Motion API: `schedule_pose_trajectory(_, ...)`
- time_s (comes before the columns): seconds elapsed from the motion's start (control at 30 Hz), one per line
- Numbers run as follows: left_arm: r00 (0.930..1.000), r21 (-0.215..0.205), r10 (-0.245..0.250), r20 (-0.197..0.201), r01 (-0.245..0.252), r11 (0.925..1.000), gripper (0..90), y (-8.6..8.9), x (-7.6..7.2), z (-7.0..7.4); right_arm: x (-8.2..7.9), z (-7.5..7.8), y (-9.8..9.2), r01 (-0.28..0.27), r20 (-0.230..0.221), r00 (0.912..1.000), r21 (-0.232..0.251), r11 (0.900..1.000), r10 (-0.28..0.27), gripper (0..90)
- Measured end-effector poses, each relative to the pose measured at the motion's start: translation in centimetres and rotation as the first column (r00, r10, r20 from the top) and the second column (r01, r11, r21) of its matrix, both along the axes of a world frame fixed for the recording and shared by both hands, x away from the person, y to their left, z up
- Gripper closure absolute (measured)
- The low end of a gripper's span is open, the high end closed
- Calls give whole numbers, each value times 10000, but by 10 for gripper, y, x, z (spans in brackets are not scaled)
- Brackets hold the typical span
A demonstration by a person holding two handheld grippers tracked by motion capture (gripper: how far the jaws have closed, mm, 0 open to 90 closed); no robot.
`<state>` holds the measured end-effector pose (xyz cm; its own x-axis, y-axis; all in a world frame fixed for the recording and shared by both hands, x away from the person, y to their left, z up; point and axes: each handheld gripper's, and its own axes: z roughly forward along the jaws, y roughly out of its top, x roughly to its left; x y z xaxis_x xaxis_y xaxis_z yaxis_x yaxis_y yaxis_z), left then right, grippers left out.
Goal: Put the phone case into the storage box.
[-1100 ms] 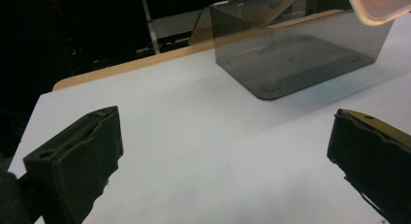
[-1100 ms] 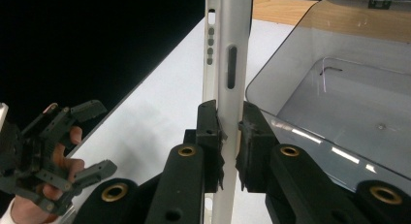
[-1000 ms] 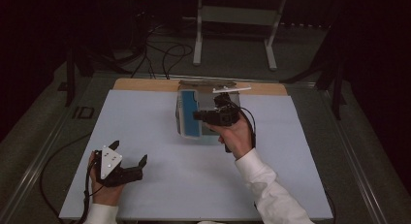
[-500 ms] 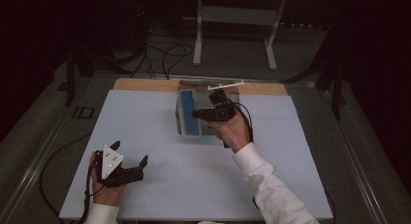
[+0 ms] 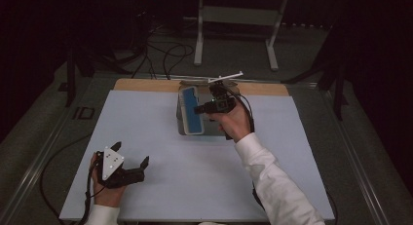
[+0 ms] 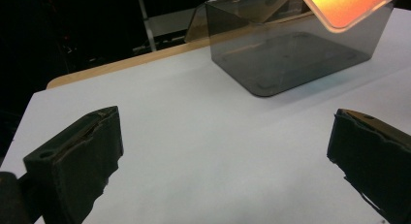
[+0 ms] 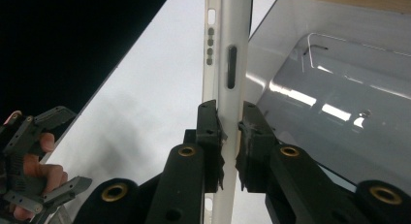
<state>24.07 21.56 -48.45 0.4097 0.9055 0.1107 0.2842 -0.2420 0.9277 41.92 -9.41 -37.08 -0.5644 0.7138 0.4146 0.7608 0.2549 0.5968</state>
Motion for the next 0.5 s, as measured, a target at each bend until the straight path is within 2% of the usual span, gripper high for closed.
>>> schedule_pose_trajectory(0.27,10000,5,-33,-17,33,10000,3,0,0,0,9,11,1,142,-82,9999,-601,9981,-147,820)
schedule_pose_trajectory(0.5,10000,-22,-39,2,39,10000,3,-1,0,0,21,17,2,304,-368,9988,-827,9961,-335,820)
